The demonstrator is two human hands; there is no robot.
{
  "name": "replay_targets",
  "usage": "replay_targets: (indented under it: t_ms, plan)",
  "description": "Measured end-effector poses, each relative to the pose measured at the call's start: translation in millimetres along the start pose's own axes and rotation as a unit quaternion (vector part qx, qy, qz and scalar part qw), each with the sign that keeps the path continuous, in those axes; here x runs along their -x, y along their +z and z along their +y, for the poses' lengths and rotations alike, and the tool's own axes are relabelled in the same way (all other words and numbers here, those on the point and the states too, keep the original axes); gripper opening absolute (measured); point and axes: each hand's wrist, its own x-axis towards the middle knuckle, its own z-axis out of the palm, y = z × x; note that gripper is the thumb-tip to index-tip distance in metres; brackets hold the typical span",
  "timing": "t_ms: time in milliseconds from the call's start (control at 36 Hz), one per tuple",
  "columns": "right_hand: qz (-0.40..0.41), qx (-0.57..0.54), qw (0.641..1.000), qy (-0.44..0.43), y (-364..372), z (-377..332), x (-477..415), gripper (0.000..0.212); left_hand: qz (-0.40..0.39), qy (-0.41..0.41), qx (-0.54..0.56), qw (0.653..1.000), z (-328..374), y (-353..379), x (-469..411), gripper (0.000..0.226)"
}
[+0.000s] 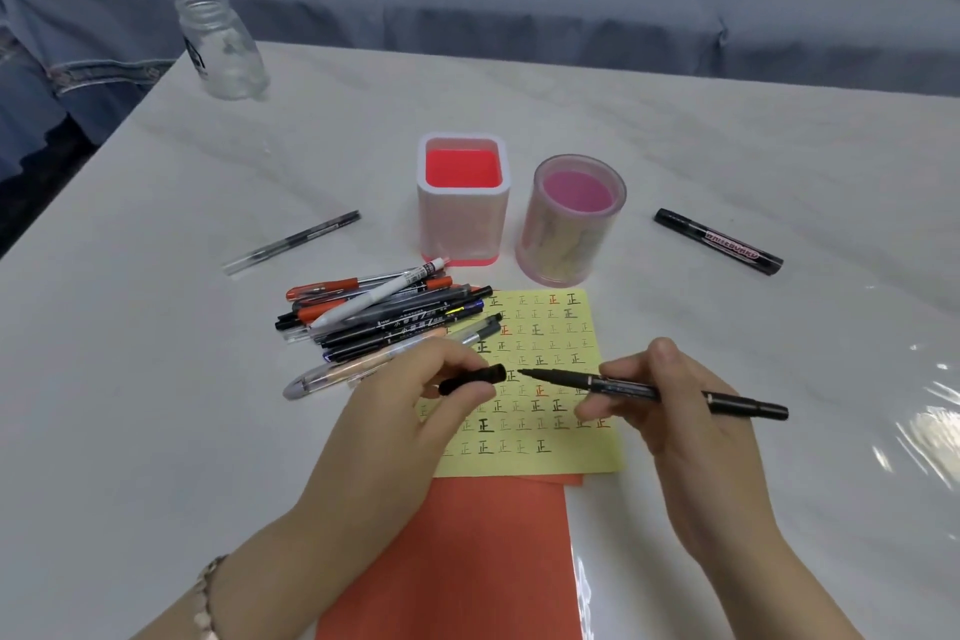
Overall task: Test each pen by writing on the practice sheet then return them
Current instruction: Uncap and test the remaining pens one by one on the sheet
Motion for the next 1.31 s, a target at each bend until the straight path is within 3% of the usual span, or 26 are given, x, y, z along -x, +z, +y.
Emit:
replay_targets:
  t_ms: [83,222,361,417,556,611,695,750,778,889,945,1000,1056,1111,1167,1222,1306]
  plan:
    - [0.016,-0.008,1.0,0.003,-4,-2,0,0.035,-0.003,0.006,0.003,1.0,4,3,0,0.015]
    - [-0.007,0.069,0.998,-0.009,-9,0,-1,0.034,-0.025,0.043,-0.043,0.998,10,8,-3,0.014]
    - [-0.042,0.077,0.996,-0.007,-10,-2,-5,0.028,-0.093,0.091,-0.056,0.99,17,16,-6,0.013]
    - [-0.039,0.067,0.997,-0.011,-13,-2,-7,0.029,-0.119,0.074,-0.033,0.99,19,20,-8,0.017]
    - [-0.059,0.068,0.995,-0.036,-25,-5,-15,0.026,-0.19,-0.035,0.117,0.974,31,32,-20,0.002]
    - [-0.085,0.08,0.992,-0.049,-31,-6,-19,0.024,-0.245,-0.096,0.177,0.949,35,33,-28,0.007]
    - [-0.134,0.095,0.985,-0.046,-39,-10,-26,0.03,-0.349,-0.235,0.294,0.859,36,31,-37,0.011]
    - [-0.164,0.124,0.978,-0.035,-41,-14,-33,0.027,-0.366,-0.303,0.33,0.816,36,33,-40,0.016]
    - [-0.168,0.14,0.975,-0.027,-40,-15,-38,0.028,-0.353,-0.309,0.324,0.822,35,35,-41,0.016]
    - [-0.168,0.22,0.96,0.031,-44,-4,-74,0.014,-0.213,-0.195,0.152,0.945,29,43,-52,0.013]
    - [-0.103,0.286,0.953,0.014,-55,7,-103,0.016,-0.125,-0.163,0.094,0.974,23,40,-58,0.015]
    - [-0.011,0.393,0.918,-0.05,-71,11,-135,0.028,-0.054,-0.134,0.033,0.989,17,34,-60,0.016]
    - [0.05,0.518,0.847,-0.105,-88,10,-166,0.038,-0.014,-0.093,-0.05,0.994,11,26,-56,0.014]
    - [0.072,0.634,0.765,-0.081,-102,12,-189,0.048,0.016,-0.055,-0.128,0.99,5,17,-48,0.011]
    - [0.073,0.704,0.707,-0.003,-109,18,-200,0.053,0.037,-0.015,-0.189,0.981,-3,11,-42,0.011]
    - [0.064,0.732,0.678,0.036,-111,24,-198,0.046,0.051,0.016,-0.227,0.972,-12,5,-38,0.013]
    - [0.073,0.747,0.661,0.005,-110,30,-188,0.033,0.09,0.076,-0.275,0.954,-31,-4,-34,0.019]
